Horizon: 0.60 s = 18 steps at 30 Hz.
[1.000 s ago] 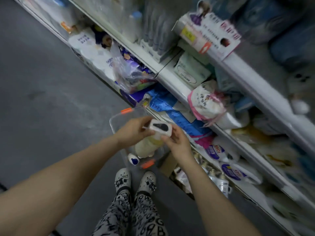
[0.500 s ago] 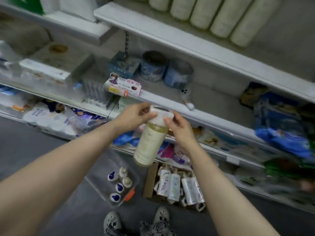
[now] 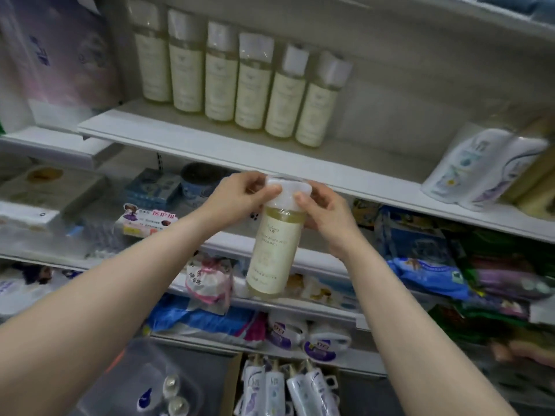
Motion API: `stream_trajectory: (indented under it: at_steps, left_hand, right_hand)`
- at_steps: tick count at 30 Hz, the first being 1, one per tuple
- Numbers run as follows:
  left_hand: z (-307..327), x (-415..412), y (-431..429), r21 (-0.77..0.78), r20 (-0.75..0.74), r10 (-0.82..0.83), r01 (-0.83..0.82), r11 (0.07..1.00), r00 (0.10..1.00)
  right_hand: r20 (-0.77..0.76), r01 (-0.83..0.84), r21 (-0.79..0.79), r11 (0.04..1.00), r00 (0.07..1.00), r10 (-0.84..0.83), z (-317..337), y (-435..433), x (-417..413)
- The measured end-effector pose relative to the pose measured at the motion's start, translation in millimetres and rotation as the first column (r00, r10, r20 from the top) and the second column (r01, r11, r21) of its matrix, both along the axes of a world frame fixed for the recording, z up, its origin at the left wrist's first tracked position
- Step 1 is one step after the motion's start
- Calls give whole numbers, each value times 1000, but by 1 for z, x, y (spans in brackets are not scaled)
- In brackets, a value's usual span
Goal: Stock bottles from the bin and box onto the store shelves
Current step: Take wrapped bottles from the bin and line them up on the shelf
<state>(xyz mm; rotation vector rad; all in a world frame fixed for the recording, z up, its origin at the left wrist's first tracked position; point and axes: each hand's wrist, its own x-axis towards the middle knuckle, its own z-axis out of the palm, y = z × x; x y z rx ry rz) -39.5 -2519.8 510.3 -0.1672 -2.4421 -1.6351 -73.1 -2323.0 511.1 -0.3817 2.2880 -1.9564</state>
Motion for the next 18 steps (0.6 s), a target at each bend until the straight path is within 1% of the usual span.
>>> stream_trajectory:
  at_steps: [6, 10, 13, 18]
  left_hand:
    - [47, -38, 44, 70, -47, 49, -46, 996, 998]
    - [84, -54, 66, 99, -127, 46, -33, 995, 991]
    - [110, -65, 84, 136, -192, 87, -61, 989, 978]
    - [139, -88, 99, 136, -267, 140, -107, 985, 953]
  right_hand:
    - [-109, -8, -13, 1000, 994, 7, 49, 39, -36]
    - [-168, -47, -19, 999, 985, 43, 90, 58, -52]
    - [-206, -57, -47, 997, 978, 46, 121, 70, -65]
    - [-263, -63, -83, 995, 964, 39, 150, 78, -89]
